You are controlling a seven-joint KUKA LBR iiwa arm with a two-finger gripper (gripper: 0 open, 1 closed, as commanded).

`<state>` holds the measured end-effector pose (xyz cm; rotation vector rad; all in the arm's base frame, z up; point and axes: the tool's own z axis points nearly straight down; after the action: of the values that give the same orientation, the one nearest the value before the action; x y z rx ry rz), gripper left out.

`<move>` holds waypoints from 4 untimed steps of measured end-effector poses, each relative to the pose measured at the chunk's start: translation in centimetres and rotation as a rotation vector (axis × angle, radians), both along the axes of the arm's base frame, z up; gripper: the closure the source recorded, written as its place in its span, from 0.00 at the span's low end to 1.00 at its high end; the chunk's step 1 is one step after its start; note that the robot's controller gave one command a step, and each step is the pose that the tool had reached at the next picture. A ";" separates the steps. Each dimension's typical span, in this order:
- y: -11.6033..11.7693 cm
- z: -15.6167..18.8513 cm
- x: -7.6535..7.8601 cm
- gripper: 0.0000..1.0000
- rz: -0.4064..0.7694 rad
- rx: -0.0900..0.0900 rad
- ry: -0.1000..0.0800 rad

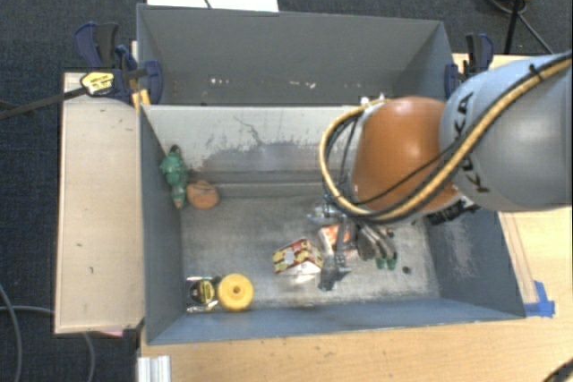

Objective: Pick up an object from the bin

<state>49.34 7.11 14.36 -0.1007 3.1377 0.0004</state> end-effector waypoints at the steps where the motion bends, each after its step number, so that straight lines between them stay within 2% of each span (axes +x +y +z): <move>1: -2.3 -4.3 2.6 0.00 0.237 0.002 -0.004; 2: 1.5 -7.0 1.2 1.00 0.058 -0.001 -0.007; 4: 1.4 -6.6 1.1 1.00 0.056 0.000 -0.004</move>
Offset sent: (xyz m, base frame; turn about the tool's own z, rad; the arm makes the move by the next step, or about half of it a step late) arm 0.0081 0.0148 -0.0736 -0.0584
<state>50.39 8.53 7.74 -0.1887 3.1296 -0.0004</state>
